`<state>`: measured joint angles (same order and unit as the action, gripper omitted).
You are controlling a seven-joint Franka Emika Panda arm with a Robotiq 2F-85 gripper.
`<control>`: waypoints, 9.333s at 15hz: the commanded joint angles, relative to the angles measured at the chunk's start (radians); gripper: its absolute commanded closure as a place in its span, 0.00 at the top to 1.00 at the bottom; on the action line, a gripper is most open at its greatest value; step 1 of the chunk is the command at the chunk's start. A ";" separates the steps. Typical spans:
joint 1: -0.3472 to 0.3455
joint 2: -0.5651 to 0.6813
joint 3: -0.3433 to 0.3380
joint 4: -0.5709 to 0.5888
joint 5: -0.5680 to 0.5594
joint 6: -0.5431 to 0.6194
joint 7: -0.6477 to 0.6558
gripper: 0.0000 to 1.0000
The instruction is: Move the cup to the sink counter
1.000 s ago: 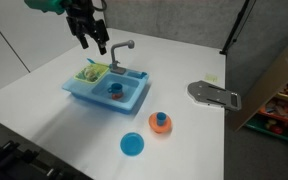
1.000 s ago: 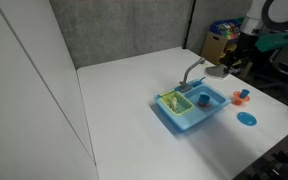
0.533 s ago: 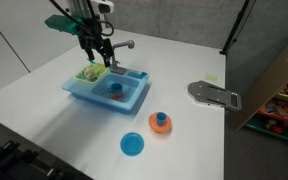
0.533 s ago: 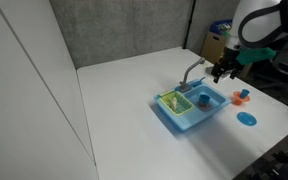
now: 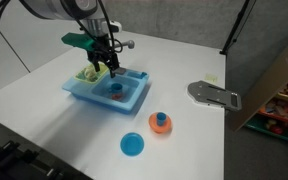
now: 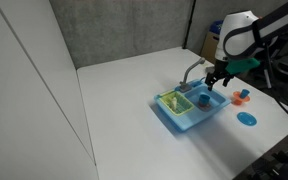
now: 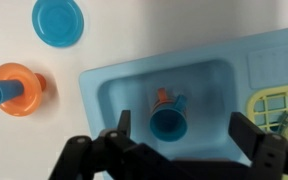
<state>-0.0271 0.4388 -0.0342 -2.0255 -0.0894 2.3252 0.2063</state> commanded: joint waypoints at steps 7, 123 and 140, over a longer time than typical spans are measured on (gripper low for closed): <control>0.012 0.103 -0.019 0.078 0.009 -0.021 -0.041 1.00; 0.170 -0.151 0.039 -0.227 -0.020 0.238 -0.116 1.00; 0.009 -0.563 -0.002 -0.182 0.095 -0.259 -0.210 1.00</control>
<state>-0.0048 -0.0400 -0.0294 -2.2159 -0.0230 2.1459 0.0544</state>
